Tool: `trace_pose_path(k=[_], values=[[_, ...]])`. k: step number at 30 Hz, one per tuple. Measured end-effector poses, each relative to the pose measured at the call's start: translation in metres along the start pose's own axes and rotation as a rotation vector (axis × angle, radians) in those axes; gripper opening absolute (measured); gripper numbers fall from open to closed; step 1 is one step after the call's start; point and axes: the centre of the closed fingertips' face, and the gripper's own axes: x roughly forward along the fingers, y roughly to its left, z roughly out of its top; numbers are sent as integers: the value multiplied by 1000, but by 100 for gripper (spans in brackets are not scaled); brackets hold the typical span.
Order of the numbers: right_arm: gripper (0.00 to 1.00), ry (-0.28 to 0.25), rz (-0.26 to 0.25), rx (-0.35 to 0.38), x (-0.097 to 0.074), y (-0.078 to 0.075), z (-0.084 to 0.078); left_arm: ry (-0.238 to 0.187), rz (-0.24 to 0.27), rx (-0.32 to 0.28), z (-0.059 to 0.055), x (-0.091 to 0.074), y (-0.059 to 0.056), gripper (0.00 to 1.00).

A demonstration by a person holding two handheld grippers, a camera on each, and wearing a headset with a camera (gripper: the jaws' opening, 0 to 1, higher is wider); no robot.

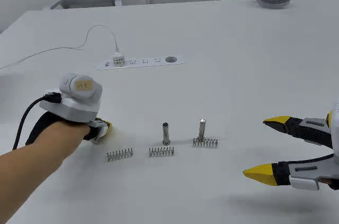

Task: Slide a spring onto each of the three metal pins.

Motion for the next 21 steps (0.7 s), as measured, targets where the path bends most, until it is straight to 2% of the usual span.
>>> trace_pose_path(k=[10,15,21], values=[[75,2,5,4,1,1,-1,41,7,27,0,1,1,9],[75,0,3,4,0,1,0,43,16,45,0,0,1,8],[75,-5,1,3,-1,0,1,43,9,14,-1,-1,0,7]])
